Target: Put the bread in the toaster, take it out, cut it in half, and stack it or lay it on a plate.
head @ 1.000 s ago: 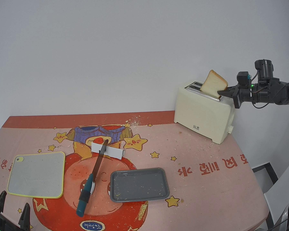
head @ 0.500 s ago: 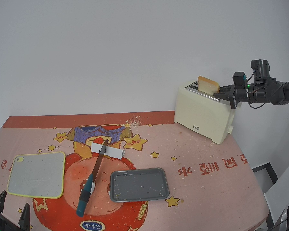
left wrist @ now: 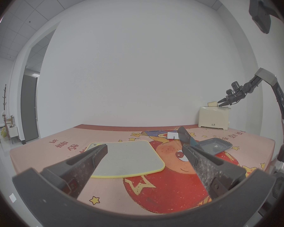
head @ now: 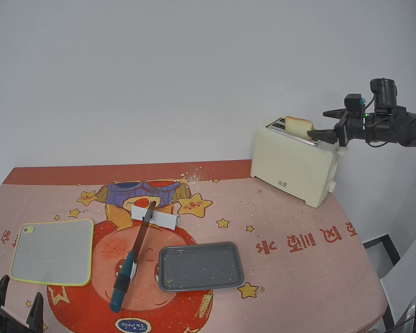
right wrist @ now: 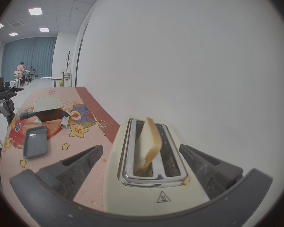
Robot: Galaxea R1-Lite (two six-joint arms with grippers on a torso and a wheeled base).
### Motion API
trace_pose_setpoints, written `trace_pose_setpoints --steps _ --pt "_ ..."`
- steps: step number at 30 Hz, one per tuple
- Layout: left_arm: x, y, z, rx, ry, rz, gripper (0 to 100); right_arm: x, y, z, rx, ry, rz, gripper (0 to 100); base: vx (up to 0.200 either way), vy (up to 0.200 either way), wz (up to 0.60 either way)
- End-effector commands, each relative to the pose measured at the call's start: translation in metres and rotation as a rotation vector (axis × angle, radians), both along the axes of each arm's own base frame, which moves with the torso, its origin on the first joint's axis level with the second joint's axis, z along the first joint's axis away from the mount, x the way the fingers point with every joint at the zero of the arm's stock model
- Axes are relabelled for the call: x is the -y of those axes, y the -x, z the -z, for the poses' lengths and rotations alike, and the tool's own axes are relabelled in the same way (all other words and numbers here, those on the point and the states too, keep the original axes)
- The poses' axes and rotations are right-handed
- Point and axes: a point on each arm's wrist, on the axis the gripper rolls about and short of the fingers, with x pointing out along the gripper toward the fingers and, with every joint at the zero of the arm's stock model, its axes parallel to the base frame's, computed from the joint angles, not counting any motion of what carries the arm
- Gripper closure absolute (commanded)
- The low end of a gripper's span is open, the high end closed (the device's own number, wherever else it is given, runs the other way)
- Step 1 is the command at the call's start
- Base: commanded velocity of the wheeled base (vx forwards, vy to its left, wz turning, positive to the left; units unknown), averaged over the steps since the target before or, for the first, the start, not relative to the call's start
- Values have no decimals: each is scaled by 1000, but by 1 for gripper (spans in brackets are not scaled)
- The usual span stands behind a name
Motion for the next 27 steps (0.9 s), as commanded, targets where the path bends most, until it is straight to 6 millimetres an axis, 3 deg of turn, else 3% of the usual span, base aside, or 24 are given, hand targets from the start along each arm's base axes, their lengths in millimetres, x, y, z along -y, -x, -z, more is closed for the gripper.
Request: trace_pose_setpoints --steps 1,4,7,13,14,21,27 --pt "0 -1 5 -19 0 0 0 15 58 -46 6 -134 92 0 0 0 0" --pt "0 -1 5 -19 0 0 0 30 90 -49 -46 -208 178 0 0 0 0" --pt "0 -1 5 -19 0 -1 0 52 109 -40 -93 -241 291 0 0 0 0" --pt "0 -1 5 -19 -7 2 0 86 140 -12 -195 -299 482 0 0 0 0" --pt "0 -1 5 -19 -7 2 0 90 149 5 -259 -325 529 0 0 0 0" --pt "0 -1 5 -19 -7 2 0 76 180 71 -521 -378 558 0 0 0 0" --pt "0 -1 5 -19 -7 2 0 71 166 96 -578 -400 522 0 0 0 0"
